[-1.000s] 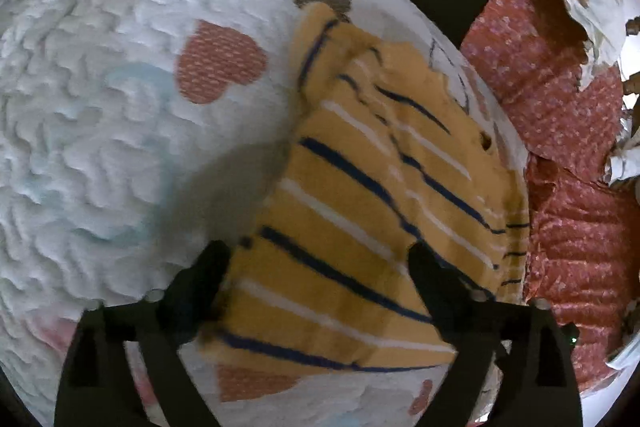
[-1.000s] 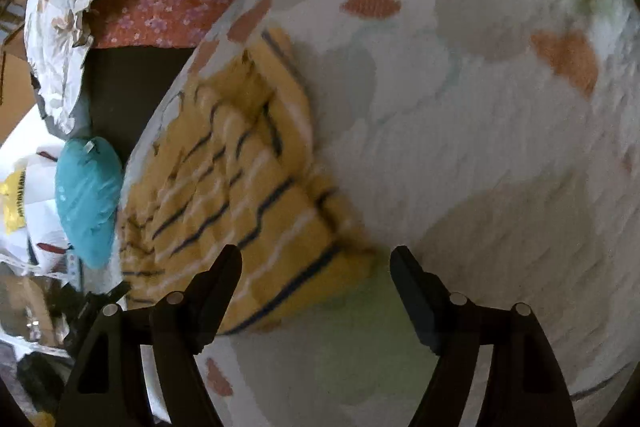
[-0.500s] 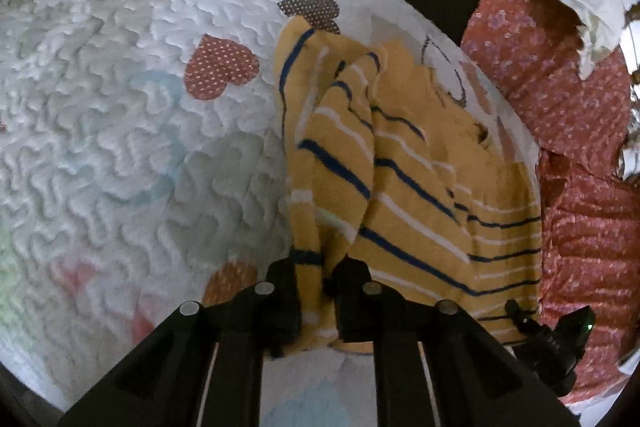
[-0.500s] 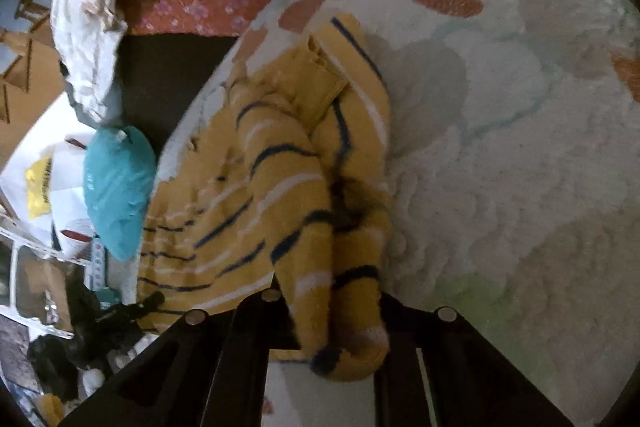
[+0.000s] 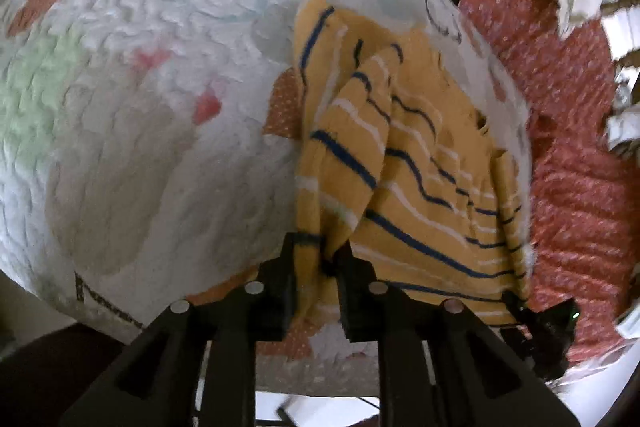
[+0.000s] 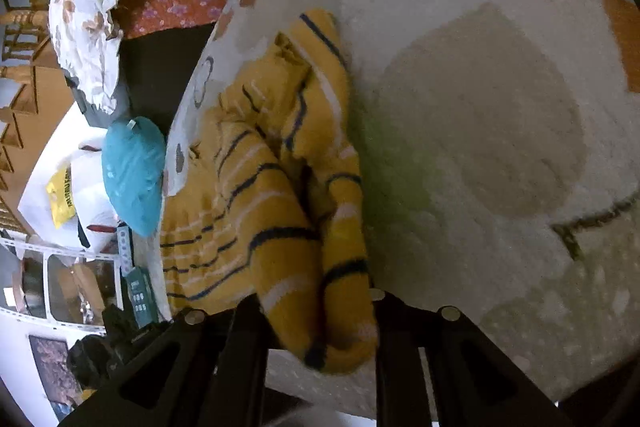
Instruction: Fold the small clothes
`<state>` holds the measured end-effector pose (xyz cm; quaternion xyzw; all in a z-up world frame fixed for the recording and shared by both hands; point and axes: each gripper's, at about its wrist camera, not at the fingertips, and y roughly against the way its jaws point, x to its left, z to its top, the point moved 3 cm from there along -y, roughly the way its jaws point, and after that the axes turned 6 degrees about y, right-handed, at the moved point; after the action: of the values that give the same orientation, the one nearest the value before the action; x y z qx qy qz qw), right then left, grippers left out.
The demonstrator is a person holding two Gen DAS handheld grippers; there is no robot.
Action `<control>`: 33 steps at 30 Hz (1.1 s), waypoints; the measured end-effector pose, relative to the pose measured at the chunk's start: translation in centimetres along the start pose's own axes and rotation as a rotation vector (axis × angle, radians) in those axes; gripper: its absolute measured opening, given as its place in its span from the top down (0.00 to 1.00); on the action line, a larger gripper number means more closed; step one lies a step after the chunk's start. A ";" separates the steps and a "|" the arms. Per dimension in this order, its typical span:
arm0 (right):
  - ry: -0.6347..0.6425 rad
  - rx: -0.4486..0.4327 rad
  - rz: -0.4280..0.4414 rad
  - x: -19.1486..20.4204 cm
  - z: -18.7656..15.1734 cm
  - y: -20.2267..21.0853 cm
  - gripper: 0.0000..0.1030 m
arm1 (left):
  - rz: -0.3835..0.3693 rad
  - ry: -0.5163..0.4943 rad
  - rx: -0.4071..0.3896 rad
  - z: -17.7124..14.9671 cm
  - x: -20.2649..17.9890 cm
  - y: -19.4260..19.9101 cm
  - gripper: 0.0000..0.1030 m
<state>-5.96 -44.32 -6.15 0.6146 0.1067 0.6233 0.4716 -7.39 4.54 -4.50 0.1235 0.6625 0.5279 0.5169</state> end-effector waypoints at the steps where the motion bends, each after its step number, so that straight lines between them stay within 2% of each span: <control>1: 0.013 -0.019 -0.015 0.1 0.0 0.7 0.65 | -0.019 0.012 -0.014 0.2 0.3 0.6 0.84; 3: 0.078 -0.099 -0.059 1.1 0.0 2.8 0.53 | -0.047 0.023 -0.086 0.8 0.9 3.0 0.79; 5: 0.161 -0.209 -0.125 2.7 0.0 5.3 0.50 | -0.026 0.029 -0.153 0.9 1.3 4.7 0.70; 7: 0.252 -0.268 -0.184 4.7 0.3 6.3 0.50 | 0.006 0.009 -0.201 1.3 0.7 5.9 0.68; 8: 0.310 -0.272 -0.214 6.0 0.6 6.0 0.50 | 0.023 -0.031 -0.214 1.5 -0.3 6.2 0.67; 9: 0.363 -0.263 -0.233 7.2 1.0 5.3 0.50 | 0.033 -0.062 -0.216 1.7 -1.2 6.0 0.63; 12: 0.557 -0.202 -0.290 10.9 1.8 1.4 0.38 | 0.046 -0.157 -0.193 1.7 -4.6 4.5 0.55; 15: 0.737 -0.122 -0.391 13.4 2.4 -4.0 0.38 | 0.096 -0.266 -0.168 1.6 -7.7 1.4 0.54; 17: 0.844 -0.088 -0.475 14.3 2.8 -7.2 0.39 | 0.133 -0.291 -0.140 1.9 -8.0 -0.9 0.54; 18: 0.879 -0.068 -0.505 14.5 3.0 -8.5 0.62 | 0.151 -0.286 -0.120 2.1 -7.5 -2.0 0.54; 19: 0.903 -0.040 -0.531 14.5 3.4 -9.5 0.95 | 0.170 -0.270 -0.107 2.3 -6.8 -2.9 0.54; 20: 0.902 -0.006 -0.547 14.3 4.2 -10.3 0.96 | 0.171 -0.251 -0.095 2.6 -6.1 -3.5 0.54; 22: 0.841 -0.039 -0.539 13.9 6.4 -9.7 0.96 | 0.145 -0.214 -0.071 3.0 -5.2 -3.9 0.54; 24: 0.699 -0.087 -0.527 12.4 9.8 -8.4 0.96 | 0.129 -0.206 -0.071 3.2 -5.2 -3.9 0.54; 27: 0.464 -0.107 -0.523 8.4 14.3 -7.3 0.96 | 0.139 -0.219 -0.072 3.1 -5.1 -4.1 0.54; 30: 0.374 -0.113 -0.629 5.1 16.1 -6.6 0.96 | 0.155 -0.232 -0.077 2.8 -5.4 -4.1 0.54; 33: 0.331 -0.138 -0.636 4.3 16.4 -5.0 0.95 | 0.124 -0.203 -0.074 3.0 -5.2 -3.6 0.54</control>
<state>11.40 -45.92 -3.24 0.4084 0.3248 0.5423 0.6585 -1.28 1.12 -4.38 0.1977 0.5778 0.5676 0.5522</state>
